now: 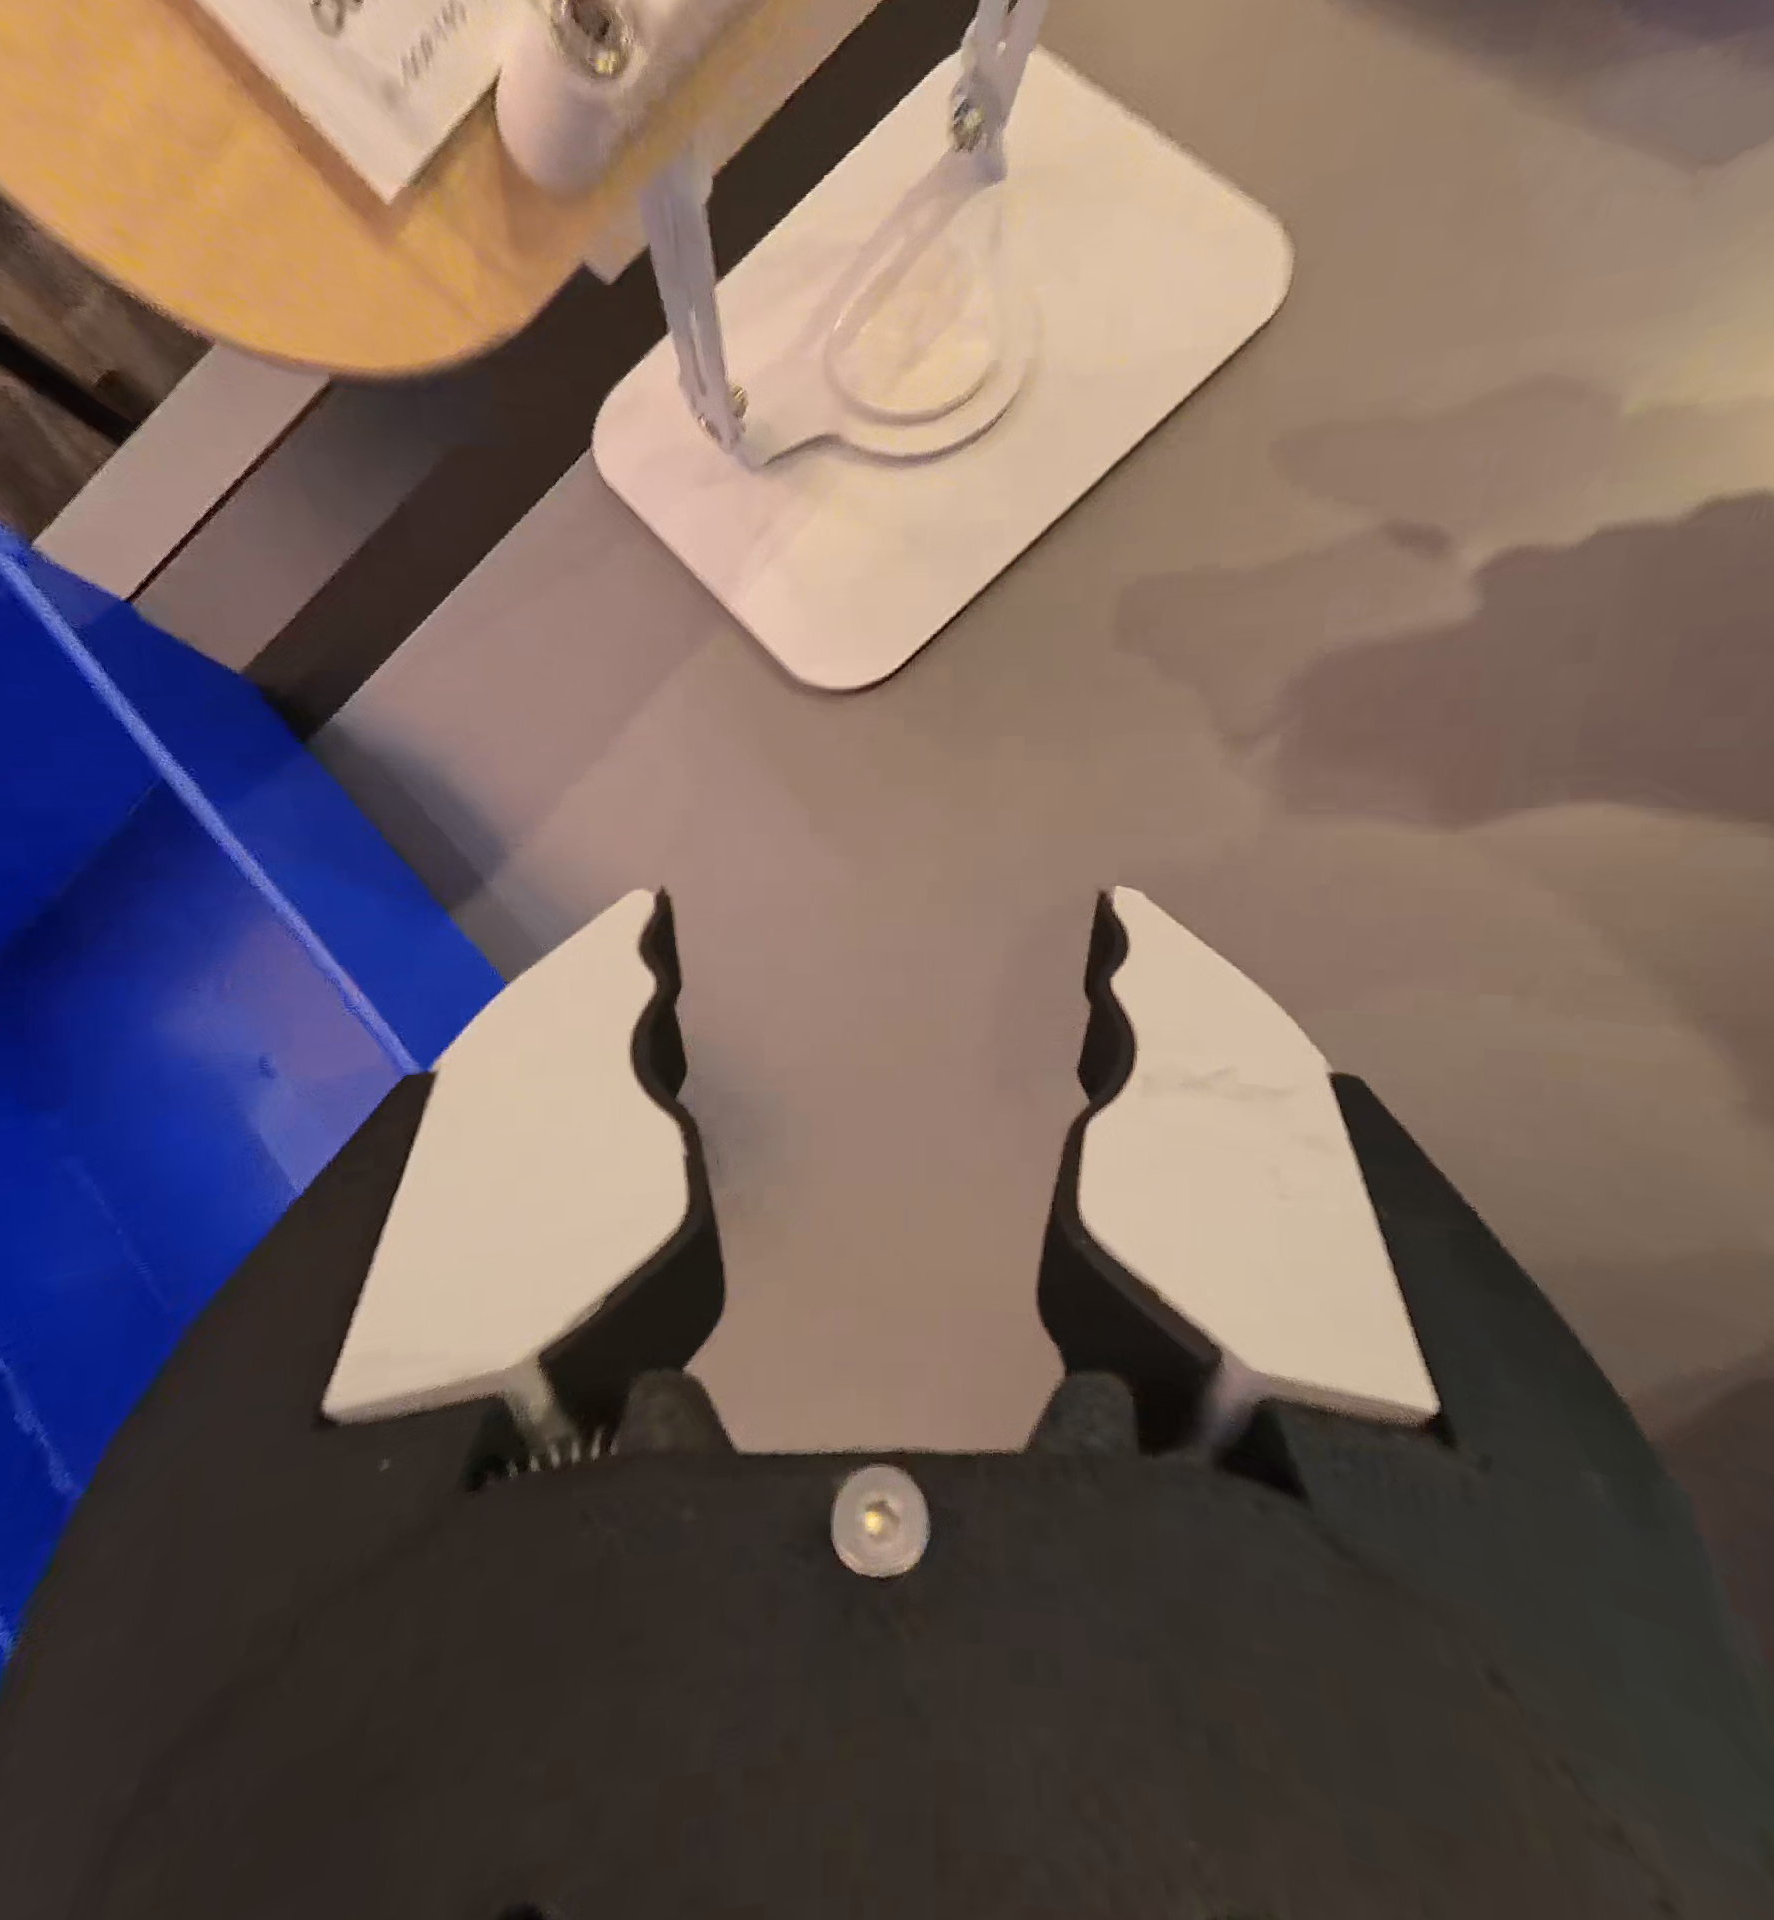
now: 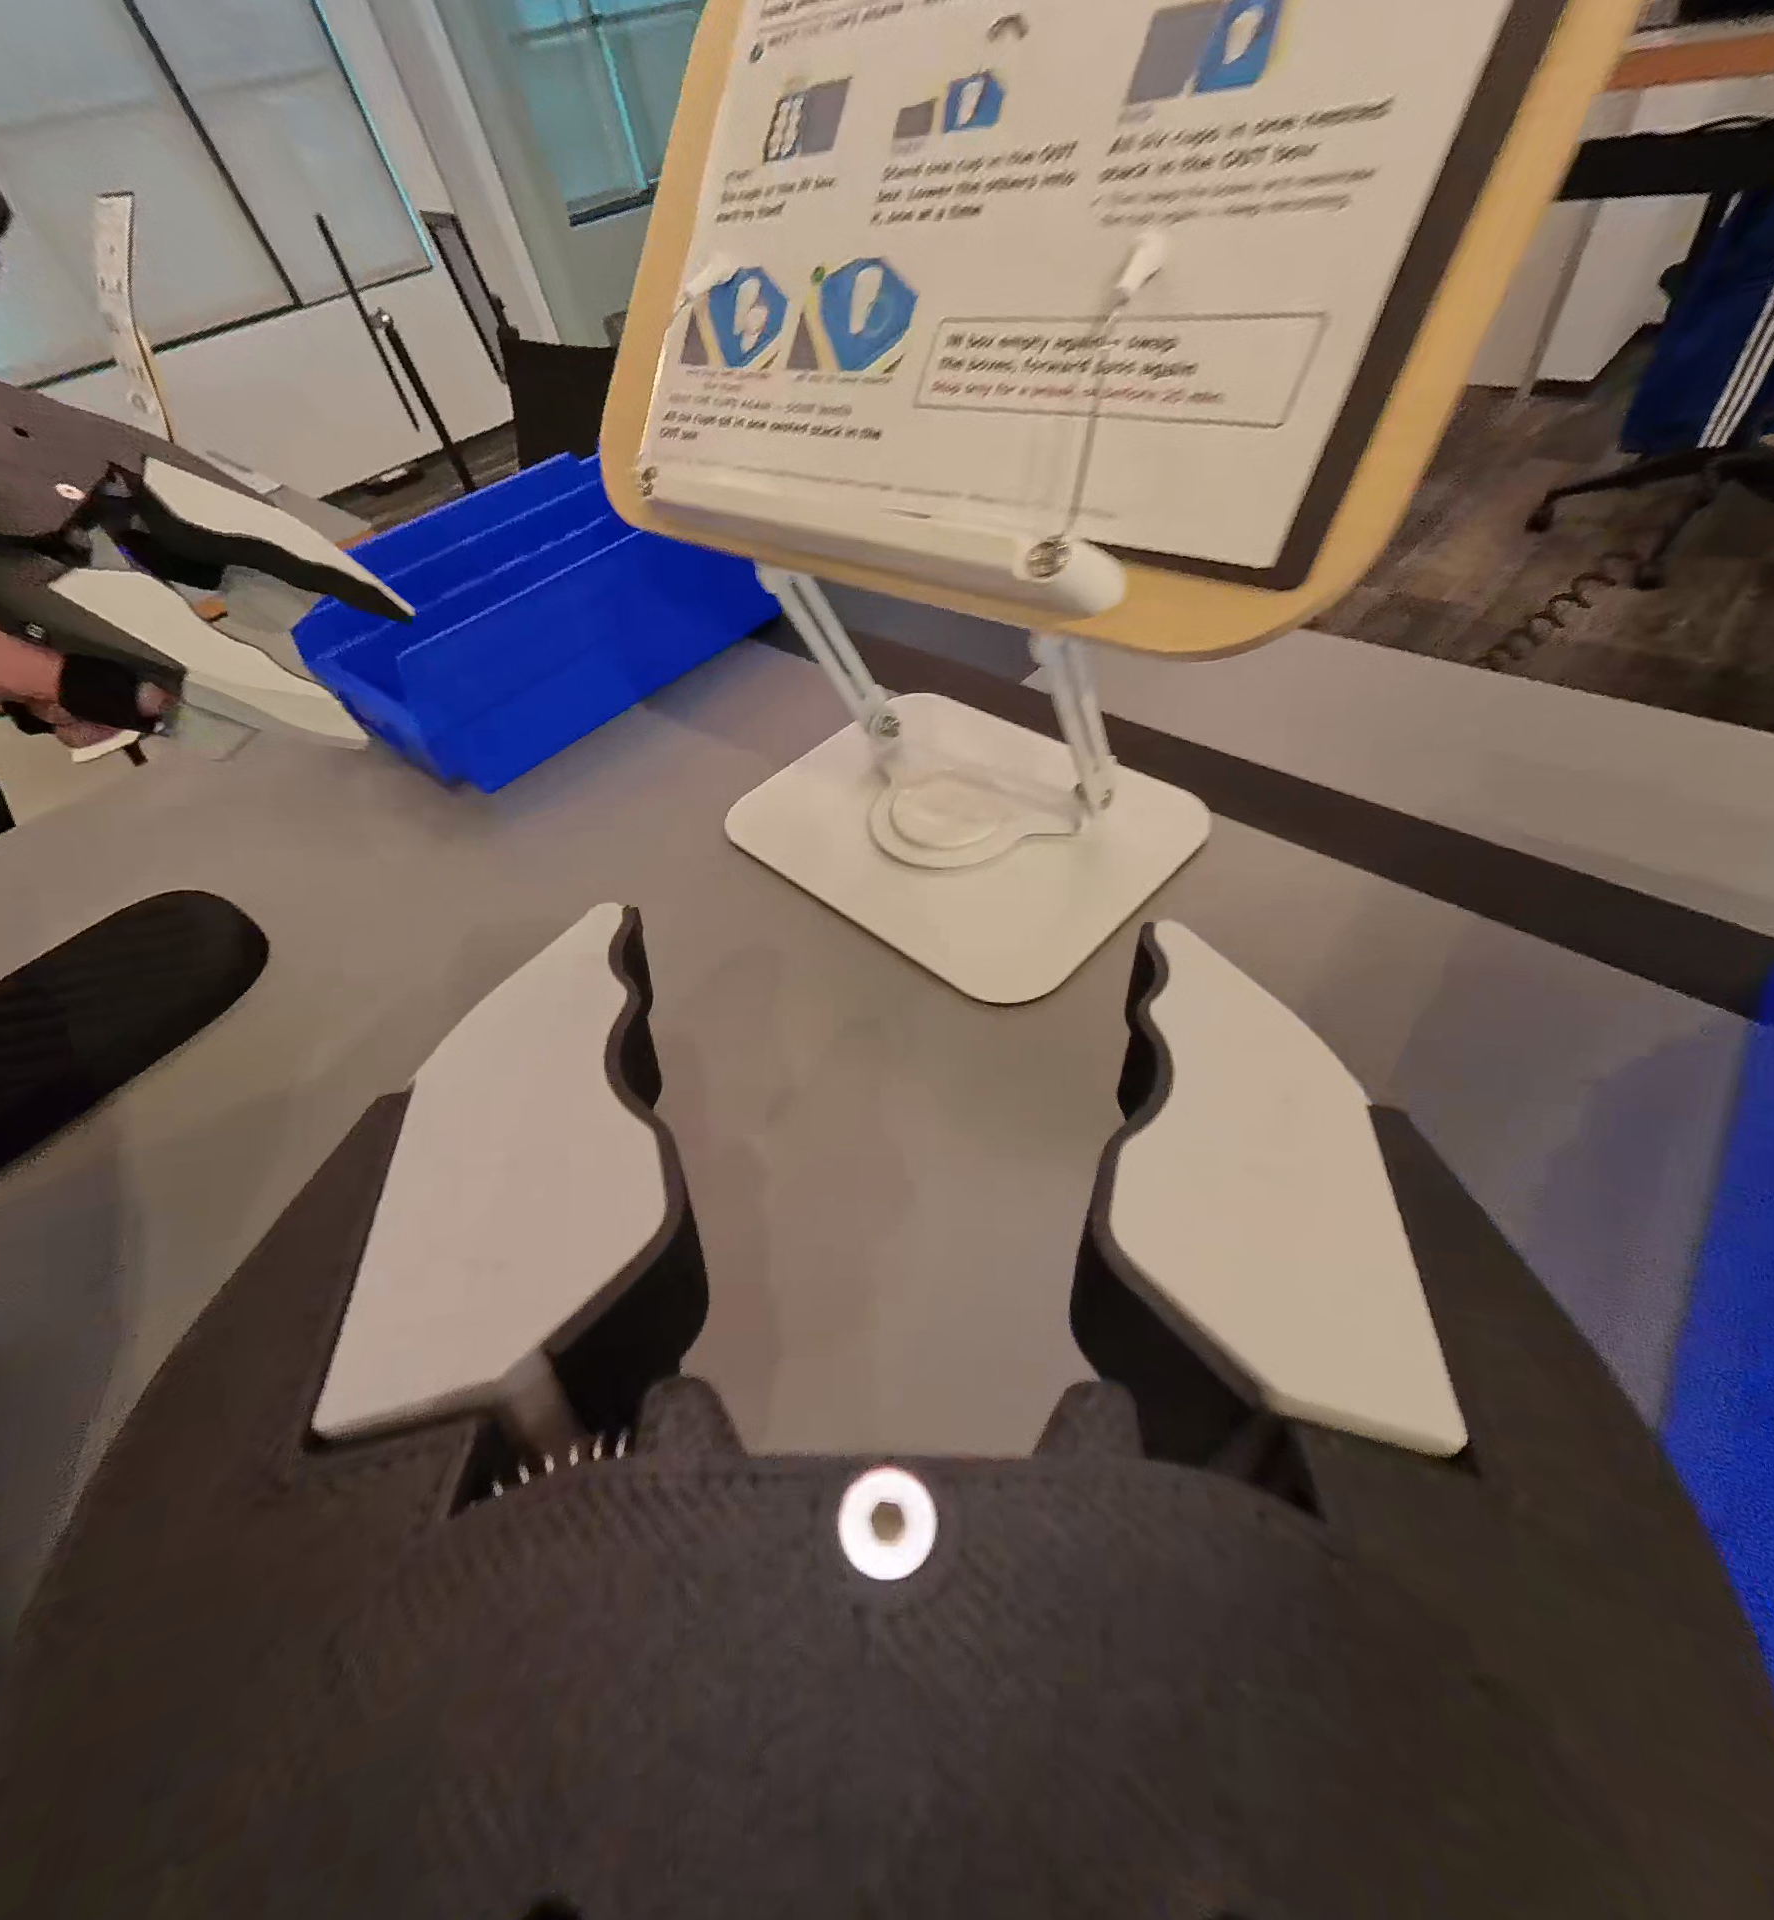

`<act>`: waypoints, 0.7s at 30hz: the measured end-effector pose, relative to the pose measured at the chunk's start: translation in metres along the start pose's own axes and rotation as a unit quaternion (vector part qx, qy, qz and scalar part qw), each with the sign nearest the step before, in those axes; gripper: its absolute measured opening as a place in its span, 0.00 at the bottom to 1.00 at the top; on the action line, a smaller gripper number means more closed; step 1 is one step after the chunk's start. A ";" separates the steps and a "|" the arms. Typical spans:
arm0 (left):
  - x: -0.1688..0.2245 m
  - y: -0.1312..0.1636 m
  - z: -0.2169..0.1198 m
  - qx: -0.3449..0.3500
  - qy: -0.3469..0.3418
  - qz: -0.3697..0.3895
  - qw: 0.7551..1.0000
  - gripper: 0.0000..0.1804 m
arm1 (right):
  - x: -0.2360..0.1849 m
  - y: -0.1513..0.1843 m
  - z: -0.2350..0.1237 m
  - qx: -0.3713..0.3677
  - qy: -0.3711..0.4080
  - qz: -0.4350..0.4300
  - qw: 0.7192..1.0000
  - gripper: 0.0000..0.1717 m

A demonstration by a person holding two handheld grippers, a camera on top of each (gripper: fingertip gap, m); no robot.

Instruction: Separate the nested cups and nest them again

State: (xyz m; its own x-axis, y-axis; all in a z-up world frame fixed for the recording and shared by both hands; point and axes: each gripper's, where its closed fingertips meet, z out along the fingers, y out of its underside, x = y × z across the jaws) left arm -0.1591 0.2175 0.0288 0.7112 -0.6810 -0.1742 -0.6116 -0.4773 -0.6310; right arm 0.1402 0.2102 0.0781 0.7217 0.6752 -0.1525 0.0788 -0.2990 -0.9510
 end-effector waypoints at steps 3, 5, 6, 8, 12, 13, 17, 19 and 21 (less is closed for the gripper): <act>-0.004 0.011 0.008 -0.001 -0.039 -0.036 0.999 0.49 | -0.017 0.011 0.013 -0.017 -0.003 -0.003 1.000 0.53; -0.006 0.020 0.015 -0.003 -0.060 -0.071 0.996 0.58 | -0.028 0.021 0.022 -0.031 -0.004 -0.012 0.999 0.54; -0.007 0.024 0.019 -0.007 -0.075 -0.080 0.994 0.61 | -0.032 0.027 0.027 -0.041 -0.003 -0.015 0.999 0.55; -0.010 0.035 0.025 -0.024 -0.105 -0.086 0.990 0.68 | -0.039 0.038 0.035 -0.054 0.004 -0.021 0.998 0.58; -0.009 0.051 0.034 -0.038 -0.127 -0.119 0.984 0.75 | -0.052 0.052 0.047 -0.069 0.017 -0.017 0.997 0.67; -0.007 0.053 0.036 -0.039 -0.126 -0.127 0.983 0.76 | -0.056 0.054 0.049 -0.073 0.021 -0.022 0.997 0.68; -0.007 0.061 0.035 -0.037 -0.124 -0.140 0.982 0.76 | -0.066 0.057 0.051 -0.074 0.023 -0.024 0.997 0.66; -0.015 0.063 0.029 -0.029 -0.137 -0.137 0.981 0.76 | -0.064 0.058 0.046 -0.071 0.027 -0.021 0.997 0.62; -0.032 0.067 0.018 -0.018 -0.162 -0.142 0.976 0.75 | -0.052 0.057 0.036 -0.068 0.050 -0.019 0.996 0.61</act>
State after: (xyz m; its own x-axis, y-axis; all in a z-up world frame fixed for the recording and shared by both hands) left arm -0.2168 0.2177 -0.0217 0.9227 -0.3095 -0.2298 -0.3812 -0.6439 -0.6633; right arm 0.0819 0.1823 0.0222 0.7807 0.6194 -0.0832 0.1954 -0.3685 -0.9089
